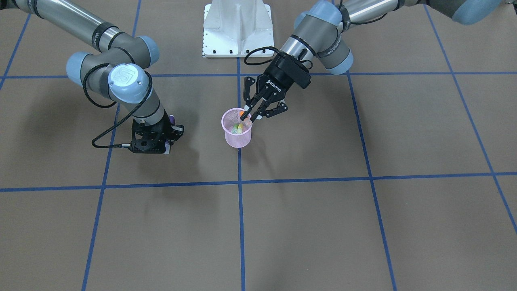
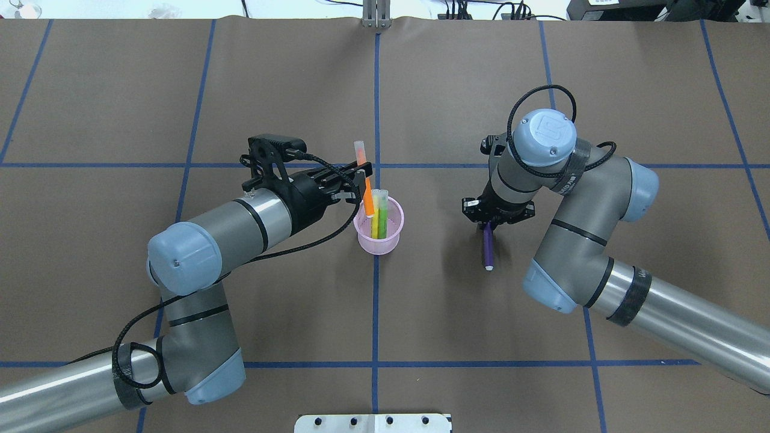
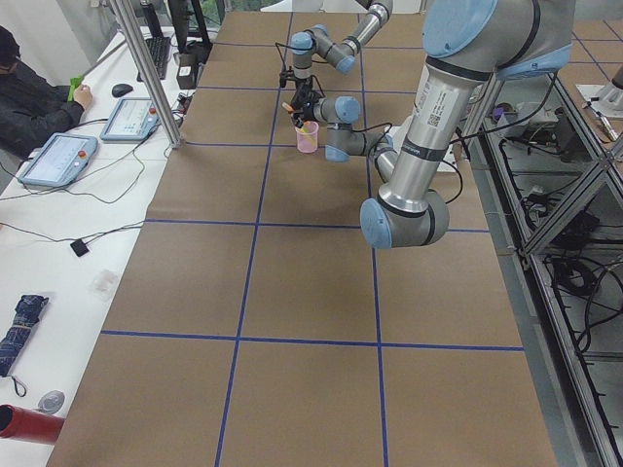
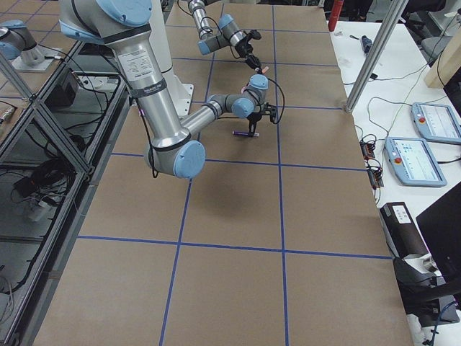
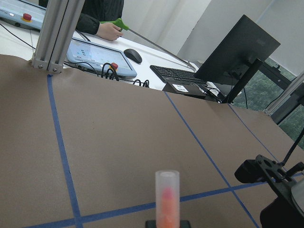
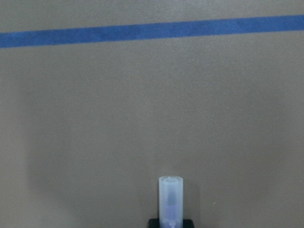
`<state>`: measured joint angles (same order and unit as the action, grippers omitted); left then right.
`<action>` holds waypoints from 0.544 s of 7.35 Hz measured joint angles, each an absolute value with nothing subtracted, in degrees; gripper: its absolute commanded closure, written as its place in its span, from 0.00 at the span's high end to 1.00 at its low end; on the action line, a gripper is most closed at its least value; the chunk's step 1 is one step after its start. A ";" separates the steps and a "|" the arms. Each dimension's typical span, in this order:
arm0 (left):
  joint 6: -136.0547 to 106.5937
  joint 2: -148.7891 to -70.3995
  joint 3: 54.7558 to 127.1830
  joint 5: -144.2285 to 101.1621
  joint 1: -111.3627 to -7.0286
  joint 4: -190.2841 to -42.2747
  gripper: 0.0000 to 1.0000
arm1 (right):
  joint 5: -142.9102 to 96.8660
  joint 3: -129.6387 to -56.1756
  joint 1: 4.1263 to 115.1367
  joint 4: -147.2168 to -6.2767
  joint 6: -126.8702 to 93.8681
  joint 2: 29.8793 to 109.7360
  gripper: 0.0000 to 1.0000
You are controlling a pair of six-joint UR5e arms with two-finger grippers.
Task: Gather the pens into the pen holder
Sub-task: 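Lift the purple marker with the right gripper while left gripper withdraws from cup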
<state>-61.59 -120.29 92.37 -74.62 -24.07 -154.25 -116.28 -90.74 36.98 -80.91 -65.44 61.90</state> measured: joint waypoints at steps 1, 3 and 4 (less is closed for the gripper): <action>-61.59 -120.47 92.26 -74.62 -24.03 -154.25 0.00 | -116.44 -91.30 37.84 -80.91 -65.34 61.49 0.00; -61.53 -121.45 90.82 -74.50 -24.04 -154.27 0.00 | -116.38 -93.95 39.97 -80.73 -65.16 61.07 0.00; -61.53 -121.83 89.70 -74.37 -24.05 -154.30 0.00 | -116.33 -95.53 40.97 -80.65 -65.06 61.03 0.00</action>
